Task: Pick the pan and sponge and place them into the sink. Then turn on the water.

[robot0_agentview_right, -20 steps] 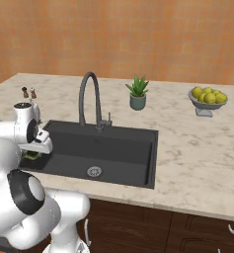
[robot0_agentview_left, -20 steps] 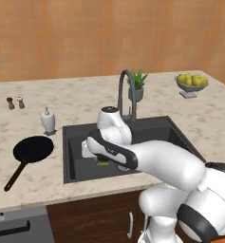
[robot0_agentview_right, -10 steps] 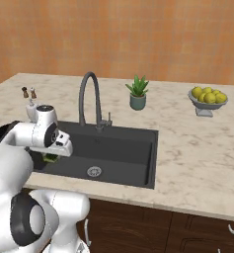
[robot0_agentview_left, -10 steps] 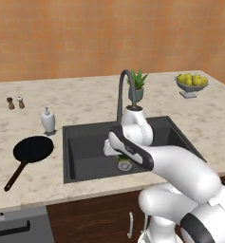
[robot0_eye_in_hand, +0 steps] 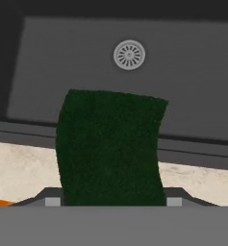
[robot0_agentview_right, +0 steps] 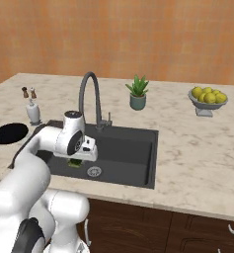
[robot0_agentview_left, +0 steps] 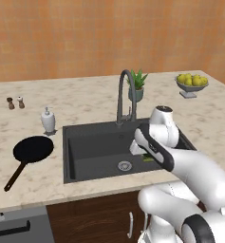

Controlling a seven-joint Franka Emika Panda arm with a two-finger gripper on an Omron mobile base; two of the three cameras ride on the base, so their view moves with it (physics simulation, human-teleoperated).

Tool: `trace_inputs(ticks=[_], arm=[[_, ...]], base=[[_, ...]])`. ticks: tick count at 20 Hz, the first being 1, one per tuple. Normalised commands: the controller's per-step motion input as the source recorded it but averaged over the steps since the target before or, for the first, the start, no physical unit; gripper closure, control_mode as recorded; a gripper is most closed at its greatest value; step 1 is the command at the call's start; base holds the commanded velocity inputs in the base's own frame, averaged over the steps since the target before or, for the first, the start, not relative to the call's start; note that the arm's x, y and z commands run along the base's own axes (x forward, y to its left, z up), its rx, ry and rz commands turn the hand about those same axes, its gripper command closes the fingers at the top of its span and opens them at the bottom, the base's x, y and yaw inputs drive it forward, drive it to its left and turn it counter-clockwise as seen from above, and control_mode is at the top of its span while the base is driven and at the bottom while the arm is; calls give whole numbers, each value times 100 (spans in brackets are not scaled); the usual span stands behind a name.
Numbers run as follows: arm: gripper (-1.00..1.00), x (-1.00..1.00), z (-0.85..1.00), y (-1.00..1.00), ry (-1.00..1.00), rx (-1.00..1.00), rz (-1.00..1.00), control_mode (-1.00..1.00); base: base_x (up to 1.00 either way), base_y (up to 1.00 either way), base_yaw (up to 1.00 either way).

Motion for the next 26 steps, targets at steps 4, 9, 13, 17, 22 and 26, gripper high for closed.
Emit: trace_inputs(ticks=[4,9,13,17,22,26], arm=[[100,24,0,-48,0,0,6,-100],[100,22,0,-8,0,0,0,-100],[100,23,0,-5,0,0,0,-100],[100,20,-8,-30,0,0,6,-100],[100,15,-4,-37,0,0,15,-100],[100,21,-9,-40,1,0,19,-100]], base=[[0,0,0],[0,0,0],[0,0,0],[0,0,0],[0,0,0],[0,0,0]])
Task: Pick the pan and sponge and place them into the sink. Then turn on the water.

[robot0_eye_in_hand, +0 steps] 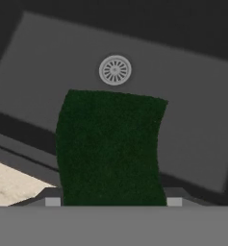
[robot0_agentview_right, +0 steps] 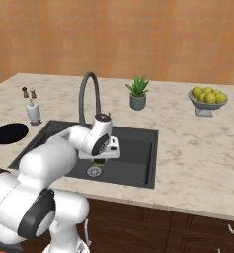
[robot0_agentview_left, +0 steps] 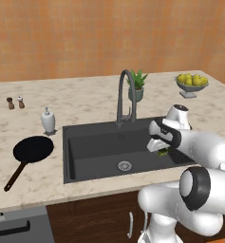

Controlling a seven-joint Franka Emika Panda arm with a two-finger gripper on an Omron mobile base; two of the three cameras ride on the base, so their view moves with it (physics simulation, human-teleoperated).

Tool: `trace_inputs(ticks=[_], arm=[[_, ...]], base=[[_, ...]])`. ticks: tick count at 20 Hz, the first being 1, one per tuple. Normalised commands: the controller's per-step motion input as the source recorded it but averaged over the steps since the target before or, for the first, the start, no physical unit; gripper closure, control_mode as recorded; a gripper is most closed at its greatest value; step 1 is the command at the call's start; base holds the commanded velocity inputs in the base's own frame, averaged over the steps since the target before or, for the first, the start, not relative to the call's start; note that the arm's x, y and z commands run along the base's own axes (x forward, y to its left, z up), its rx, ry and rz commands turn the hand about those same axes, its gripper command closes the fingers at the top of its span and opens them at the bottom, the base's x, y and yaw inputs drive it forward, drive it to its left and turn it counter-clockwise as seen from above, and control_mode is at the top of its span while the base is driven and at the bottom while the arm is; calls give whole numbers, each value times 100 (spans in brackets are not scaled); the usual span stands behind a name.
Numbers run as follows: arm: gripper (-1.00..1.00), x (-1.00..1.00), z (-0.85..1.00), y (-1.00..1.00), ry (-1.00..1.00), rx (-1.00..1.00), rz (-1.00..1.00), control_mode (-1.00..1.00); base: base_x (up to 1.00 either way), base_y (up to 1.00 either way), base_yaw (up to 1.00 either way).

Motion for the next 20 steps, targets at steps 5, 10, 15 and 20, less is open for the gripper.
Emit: trace_inputs(ticks=[5,10,15,20], arm=[[100,28,-2,-14,0,0,6,-100],[100,19,0,-2,0,0,1,-100],[100,29,-3,-7,0,0,3,-100],[100,5,-15,-1,0,0,2,-100]], base=[[0,0,0],[0,0,0],[0,0,0],[0,0,0]])
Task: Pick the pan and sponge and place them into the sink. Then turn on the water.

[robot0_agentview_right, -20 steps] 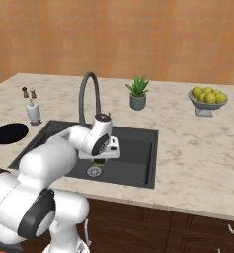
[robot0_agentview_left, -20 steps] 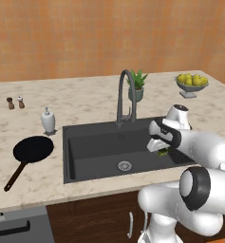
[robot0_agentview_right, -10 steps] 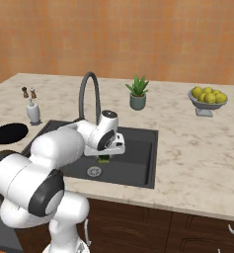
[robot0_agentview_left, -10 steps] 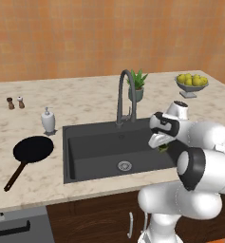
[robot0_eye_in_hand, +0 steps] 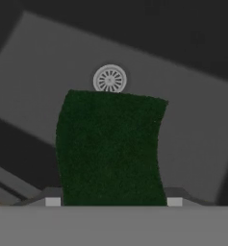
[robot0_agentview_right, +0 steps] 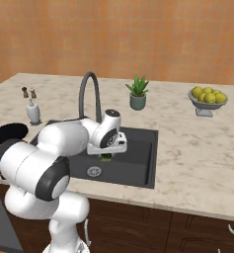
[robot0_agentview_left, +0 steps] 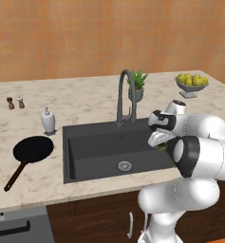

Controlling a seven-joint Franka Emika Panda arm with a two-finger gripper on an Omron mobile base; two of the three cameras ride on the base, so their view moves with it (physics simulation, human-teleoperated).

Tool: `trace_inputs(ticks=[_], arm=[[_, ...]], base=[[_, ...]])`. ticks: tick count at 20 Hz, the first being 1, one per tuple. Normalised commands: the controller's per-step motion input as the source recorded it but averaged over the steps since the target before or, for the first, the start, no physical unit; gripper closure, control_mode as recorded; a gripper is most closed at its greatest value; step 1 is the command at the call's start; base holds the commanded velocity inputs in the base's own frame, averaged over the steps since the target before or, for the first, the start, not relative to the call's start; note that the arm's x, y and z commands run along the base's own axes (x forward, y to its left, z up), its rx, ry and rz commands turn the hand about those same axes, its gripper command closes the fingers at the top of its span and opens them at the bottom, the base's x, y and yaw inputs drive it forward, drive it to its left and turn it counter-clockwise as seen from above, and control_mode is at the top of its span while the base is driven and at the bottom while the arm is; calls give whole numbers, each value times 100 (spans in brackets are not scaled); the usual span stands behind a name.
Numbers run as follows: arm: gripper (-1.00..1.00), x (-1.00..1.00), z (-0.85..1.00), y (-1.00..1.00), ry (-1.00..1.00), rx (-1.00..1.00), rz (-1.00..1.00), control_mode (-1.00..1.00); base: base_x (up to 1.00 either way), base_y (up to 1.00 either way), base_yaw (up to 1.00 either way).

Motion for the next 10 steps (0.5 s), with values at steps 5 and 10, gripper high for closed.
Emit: trace_inputs(ticks=[5,10], arm=[[100,0,-28,-2,0,0,7,-100],[100,0,-56,0,1,4,20,-100]], base=[[0,0,0],[0,0,0]])
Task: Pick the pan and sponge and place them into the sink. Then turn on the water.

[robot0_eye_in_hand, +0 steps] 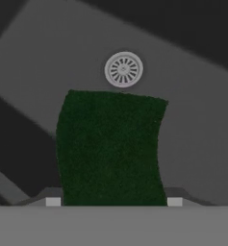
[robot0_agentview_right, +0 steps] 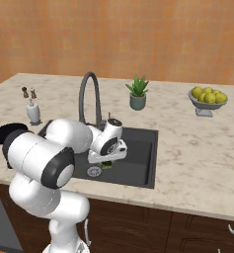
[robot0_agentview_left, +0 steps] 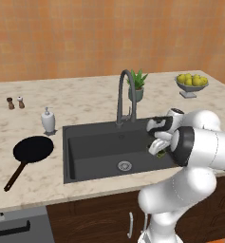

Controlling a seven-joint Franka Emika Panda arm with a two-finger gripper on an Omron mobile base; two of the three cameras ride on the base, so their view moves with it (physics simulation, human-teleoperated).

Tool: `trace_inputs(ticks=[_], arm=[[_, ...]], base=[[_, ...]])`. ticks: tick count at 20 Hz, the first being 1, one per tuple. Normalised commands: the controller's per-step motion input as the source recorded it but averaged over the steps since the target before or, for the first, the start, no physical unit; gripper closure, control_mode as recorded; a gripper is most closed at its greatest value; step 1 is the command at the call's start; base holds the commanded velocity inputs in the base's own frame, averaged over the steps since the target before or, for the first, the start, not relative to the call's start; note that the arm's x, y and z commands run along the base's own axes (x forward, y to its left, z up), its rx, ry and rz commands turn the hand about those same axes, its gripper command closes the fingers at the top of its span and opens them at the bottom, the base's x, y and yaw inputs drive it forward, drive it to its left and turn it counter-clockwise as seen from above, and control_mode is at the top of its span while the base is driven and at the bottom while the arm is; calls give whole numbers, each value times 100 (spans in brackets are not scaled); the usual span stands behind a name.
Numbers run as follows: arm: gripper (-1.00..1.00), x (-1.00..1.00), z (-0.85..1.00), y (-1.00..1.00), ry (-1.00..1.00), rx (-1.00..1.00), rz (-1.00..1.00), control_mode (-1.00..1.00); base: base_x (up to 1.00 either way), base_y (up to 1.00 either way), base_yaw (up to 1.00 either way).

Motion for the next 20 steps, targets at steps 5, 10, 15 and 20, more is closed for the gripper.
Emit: trace_inputs(ticks=[5,10,15,20], arm=[[100,0,-43,1,0,10,26,-100],[100,11,-1,0,0,6,20,-100],[100,15,0,0,0,0,6,-100],[100,5,-14,0,0,0,0,-100]], base=[[0,0,0],[0,0,0],[0,0,0],[0,0,0]])
